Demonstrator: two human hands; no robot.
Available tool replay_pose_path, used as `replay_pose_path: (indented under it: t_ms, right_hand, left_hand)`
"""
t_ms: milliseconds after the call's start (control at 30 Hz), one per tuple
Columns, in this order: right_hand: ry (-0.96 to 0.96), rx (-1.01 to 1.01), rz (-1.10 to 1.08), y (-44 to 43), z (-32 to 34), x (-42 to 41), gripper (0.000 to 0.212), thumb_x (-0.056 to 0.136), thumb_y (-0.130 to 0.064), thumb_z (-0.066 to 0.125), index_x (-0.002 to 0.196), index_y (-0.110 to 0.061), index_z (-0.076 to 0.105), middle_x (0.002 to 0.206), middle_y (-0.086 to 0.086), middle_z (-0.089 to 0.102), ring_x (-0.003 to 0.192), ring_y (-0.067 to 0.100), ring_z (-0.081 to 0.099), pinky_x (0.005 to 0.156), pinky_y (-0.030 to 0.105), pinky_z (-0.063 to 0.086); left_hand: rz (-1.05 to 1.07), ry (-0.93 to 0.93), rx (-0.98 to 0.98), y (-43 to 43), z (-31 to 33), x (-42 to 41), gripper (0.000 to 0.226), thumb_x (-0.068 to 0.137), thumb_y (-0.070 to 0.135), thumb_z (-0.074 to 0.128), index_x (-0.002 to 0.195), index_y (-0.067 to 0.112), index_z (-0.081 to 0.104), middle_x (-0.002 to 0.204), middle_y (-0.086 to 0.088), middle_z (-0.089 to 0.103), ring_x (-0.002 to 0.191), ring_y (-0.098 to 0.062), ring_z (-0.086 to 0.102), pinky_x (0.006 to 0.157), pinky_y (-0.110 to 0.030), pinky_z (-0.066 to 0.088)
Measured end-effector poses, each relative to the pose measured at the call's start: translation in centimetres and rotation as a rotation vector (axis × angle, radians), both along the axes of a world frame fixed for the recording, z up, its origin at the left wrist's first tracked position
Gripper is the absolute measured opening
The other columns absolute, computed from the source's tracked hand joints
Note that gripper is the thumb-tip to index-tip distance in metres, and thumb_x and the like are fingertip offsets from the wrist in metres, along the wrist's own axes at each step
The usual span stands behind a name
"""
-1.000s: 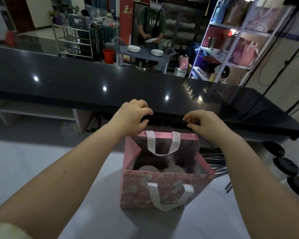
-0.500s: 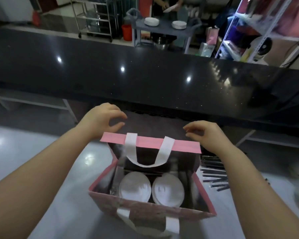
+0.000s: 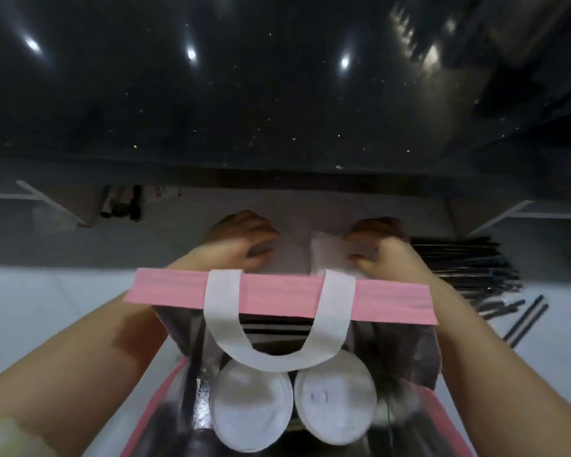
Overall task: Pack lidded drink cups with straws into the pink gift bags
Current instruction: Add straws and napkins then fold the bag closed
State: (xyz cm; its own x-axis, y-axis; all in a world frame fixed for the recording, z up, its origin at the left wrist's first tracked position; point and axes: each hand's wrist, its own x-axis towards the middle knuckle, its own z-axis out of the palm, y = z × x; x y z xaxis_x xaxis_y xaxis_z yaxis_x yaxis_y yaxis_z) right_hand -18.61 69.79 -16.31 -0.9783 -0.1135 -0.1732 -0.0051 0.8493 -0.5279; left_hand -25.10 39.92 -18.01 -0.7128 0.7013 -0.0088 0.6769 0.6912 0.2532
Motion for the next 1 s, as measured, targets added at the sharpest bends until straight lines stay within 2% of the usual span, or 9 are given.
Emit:
replay_pose_path:
  t_ms: [67,133,267,400,533,667,867,1000]
  right_hand:
    - [0.083,0.068,0.031,-0.5,-0.7,-0.6,0.035,0.081,-0.021,0.075,0.116,-0.021,0.07,0.128,0.002,0.06,0.125,0.032,0.046,0.108,0.042,0.032]
    - [0.124,0.153,0.049,-0.9,-1.2,-1.4,0.036,0.083,-0.026,0.074,0.118,-0.025,0.069,0.131,0.0,0.059,0.126,0.035,0.044,0.108,0.042,0.028]
    - [-0.012,0.273,0.024,-1.5,-2.0,-1.9,0.048,0.084,-0.042,0.069,0.13,-0.037,0.057,0.146,-0.009,0.043,0.138,0.03,0.023,0.109,0.035,0.016]
    - [-0.09,0.295,0.018,-2.3,-2.2,-2.1,0.047,0.082,-0.047,0.069,0.127,-0.036,0.058,0.147,-0.008,0.04,0.139,0.029,0.018,0.109,0.036,0.017]
    - [0.037,0.253,0.011,-2.5,-2.3,-1.4,0.035,0.082,-0.037,0.072,0.116,-0.029,0.068,0.138,-0.004,0.052,0.137,0.03,0.028,0.11,0.041,0.019]
    - [0.202,0.118,-0.023,-2.5,-2.6,-0.4,0.022,0.071,-0.017,0.083,0.092,-0.014,0.077,0.11,0.006,0.069,0.117,0.045,0.047,0.095,0.052,0.035]
    - [0.369,0.103,0.005,-1.9,-3.6,0.1,0.019,0.076,-0.019,0.079,0.094,-0.017,0.08,0.103,-0.001,0.073,0.11,0.038,0.056,0.095,0.038,0.03]
    - [0.335,0.051,-0.029,-1.9,-3.4,0.3,0.008,0.074,-0.013,0.077,0.082,-0.012,0.077,0.09,0.002,0.072,0.103,0.034,0.058,0.094,0.044,0.035]
  left_hand:
    - [-0.086,0.077,0.009,1.0,-0.7,-1.0,0.044,0.09,0.048,0.046,0.116,0.021,0.07,0.116,-0.004,0.067,0.106,-0.028,0.059,0.092,-0.036,0.047]
    - [-0.133,0.103,0.015,1.9,-1.3,-2.0,0.046,0.09,0.051,0.043,0.116,0.023,0.068,0.116,-0.004,0.067,0.105,-0.029,0.061,0.091,-0.038,0.049]
    - [-0.09,-0.038,0.078,4.0,-2.6,-2.2,0.048,0.087,0.053,0.05,0.127,0.028,0.061,0.127,0.0,0.06,0.115,-0.024,0.05,0.099,-0.036,0.038]
    - [-0.08,-0.143,0.114,5.0,-4.0,-0.3,0.064,0.078,0.057,0.063,0.134,0.03,0.053,0.136,0.003,0.052,0.125,-0.021,0.039,0.105,-0.035,0.031]
    - [-0.079,-0.161,0.182,5.4,-4.2,1.0,0.07,0.076,0.061,0.062,0.138,0.031,0.049,0.137,0.004,0.052,0.126,-0.022,0.041,0.106,-0.036,0.032]
    - [-0.008,-0.149,0.21,5.4,-3.8,0.6,0.069,0.077,0.058,0.065,0.137,0.03,0.05,0.136,0.003,0.051,0.126,-0.022,0.04,0.107,-0.04,0.035]
    - [0.038,-0.137,0.208,5.0,-3.3,0.4,0.066,0.077,0.058,0.064,0.135,0.029,0.053,0.135,0.003,0.051,0.127,-0.021,0.039,0.107,-0.035,0.033]
    - [0.033,-0.119,0.173,4.6,-2.6,0.5,0.064,0.078,0.054,0.065,0.134,0.025,0.054,0.135,-0.001,0.053,0.126,-0.026,0.043,0.107,-0.041,0.035]
